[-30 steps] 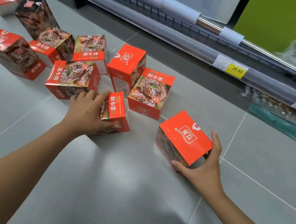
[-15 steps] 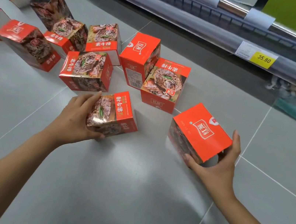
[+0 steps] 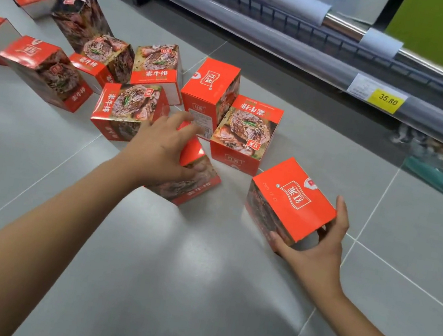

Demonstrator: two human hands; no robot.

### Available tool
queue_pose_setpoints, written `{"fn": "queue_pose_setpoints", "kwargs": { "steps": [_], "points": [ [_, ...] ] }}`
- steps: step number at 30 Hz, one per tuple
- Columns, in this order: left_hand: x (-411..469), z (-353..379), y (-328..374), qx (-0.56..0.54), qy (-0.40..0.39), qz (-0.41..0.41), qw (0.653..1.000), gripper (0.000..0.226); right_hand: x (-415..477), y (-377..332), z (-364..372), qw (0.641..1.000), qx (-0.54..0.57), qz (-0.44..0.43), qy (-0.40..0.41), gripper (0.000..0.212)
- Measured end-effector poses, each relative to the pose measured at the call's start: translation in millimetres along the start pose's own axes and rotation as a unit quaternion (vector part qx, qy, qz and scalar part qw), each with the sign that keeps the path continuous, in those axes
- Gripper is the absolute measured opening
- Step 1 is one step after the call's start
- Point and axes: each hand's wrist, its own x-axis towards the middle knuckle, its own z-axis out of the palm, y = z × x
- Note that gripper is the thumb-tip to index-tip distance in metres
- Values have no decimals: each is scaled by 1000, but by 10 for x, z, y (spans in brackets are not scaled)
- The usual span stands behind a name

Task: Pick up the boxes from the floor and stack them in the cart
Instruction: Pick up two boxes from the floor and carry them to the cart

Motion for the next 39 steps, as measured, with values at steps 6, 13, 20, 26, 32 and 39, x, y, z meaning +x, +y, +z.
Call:
{"fn": "queue_pose_setpoints", "kwargs": {
  "steps": [6,13,20,26,32,39],
  "points": [
    [-198,364,-44,-29,52,-45,997,101,-3,-23,-38,1000,-9,12,-8,121],
    [-238,429,-39,-48,78,-63,994,92,-17,-95,-51,999,-42,24,0,117],
    [-217,71,170,-73,3,-131,989,89,98,-590,-255,990,-66,127,-12,99],
    [-313,-1162,532,-81,-67,-128,986,90,126,-1707,-896,970,-131,197,-64,94],
    [-508,-2889,1037,-73,-97,-56,991,94,-36,-3432,-1838,961,-147,234,-20,94],
    [-768,-5029,1853,-72,-84,48,993,84,-507,-5556,-3022,951,-152,263,55,100]
  ]
}}
